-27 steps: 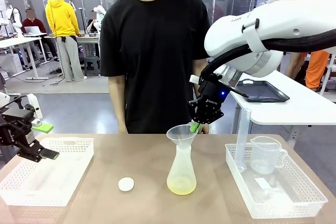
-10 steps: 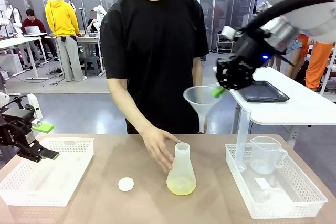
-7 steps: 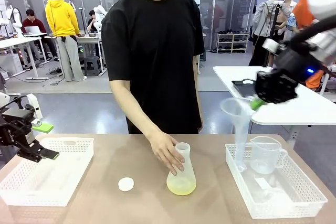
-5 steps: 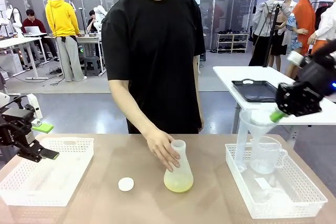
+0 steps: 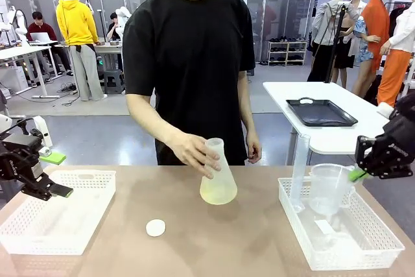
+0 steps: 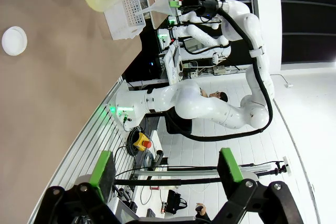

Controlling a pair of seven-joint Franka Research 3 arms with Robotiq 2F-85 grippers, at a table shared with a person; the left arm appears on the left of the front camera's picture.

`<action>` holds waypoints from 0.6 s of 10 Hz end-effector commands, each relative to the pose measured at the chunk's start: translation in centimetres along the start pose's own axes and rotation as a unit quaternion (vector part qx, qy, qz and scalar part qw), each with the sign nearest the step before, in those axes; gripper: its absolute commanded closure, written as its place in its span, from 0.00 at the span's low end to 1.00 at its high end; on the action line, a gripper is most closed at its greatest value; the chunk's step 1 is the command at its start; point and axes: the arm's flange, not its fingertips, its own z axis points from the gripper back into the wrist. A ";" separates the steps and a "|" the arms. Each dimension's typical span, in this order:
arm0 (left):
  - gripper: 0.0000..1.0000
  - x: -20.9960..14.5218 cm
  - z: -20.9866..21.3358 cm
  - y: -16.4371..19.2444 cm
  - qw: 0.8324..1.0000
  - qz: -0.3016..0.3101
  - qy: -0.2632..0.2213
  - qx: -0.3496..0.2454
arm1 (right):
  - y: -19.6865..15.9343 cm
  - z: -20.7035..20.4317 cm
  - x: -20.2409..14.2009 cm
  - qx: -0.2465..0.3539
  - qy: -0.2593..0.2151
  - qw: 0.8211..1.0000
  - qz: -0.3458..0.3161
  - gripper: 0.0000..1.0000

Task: Prepare the solutions needed for the experiment.
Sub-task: Once the solution is in the Big flask , pick up the Plastic Funnel and place it back into the right Organizing basket.

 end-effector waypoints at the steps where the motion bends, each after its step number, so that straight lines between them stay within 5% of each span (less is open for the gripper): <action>1: 0.00 -0.1 -0.1 -0.2 1.000 -0.004 -0.002 -0.010 | -0.2 -1.8 1.0 -0.028 0.005 0.998 -0.052 1.00; 6: 0.00 -0.1 -0.1 -0.2 1.000 -0.004 -0.002 -0.010 | -1.3 -4.9 2.5 -0.104 0.055 0.985 -0.124 1.00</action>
